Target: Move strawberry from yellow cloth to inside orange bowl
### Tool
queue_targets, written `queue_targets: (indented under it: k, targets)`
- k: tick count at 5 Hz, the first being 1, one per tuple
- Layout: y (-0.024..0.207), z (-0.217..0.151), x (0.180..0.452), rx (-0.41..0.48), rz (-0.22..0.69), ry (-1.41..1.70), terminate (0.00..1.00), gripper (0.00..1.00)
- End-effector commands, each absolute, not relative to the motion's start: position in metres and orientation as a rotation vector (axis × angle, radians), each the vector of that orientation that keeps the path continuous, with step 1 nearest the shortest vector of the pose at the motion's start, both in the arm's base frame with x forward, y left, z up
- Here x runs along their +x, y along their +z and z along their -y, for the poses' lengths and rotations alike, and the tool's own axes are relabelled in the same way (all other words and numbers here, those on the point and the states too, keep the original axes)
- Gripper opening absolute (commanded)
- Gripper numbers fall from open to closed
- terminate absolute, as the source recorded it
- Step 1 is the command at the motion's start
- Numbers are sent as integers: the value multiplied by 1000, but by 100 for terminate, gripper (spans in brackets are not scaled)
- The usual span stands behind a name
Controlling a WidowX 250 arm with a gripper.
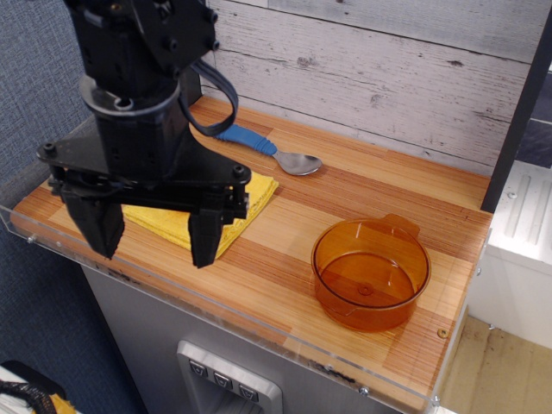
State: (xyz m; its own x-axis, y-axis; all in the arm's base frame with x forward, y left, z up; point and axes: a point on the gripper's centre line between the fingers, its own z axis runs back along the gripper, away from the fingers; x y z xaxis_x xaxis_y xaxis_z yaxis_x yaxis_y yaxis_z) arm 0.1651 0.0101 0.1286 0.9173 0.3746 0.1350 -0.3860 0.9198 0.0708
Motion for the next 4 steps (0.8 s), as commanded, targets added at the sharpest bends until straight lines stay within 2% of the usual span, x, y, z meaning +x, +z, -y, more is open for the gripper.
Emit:
queue_targets:
  k: [1,2,4]
  targets:
    - [129,-10,165,97,120,392,0,100]
    - [123,-22,176,108,110,392,0,100]
    - [129,-49,198,129,113,449,0,100]
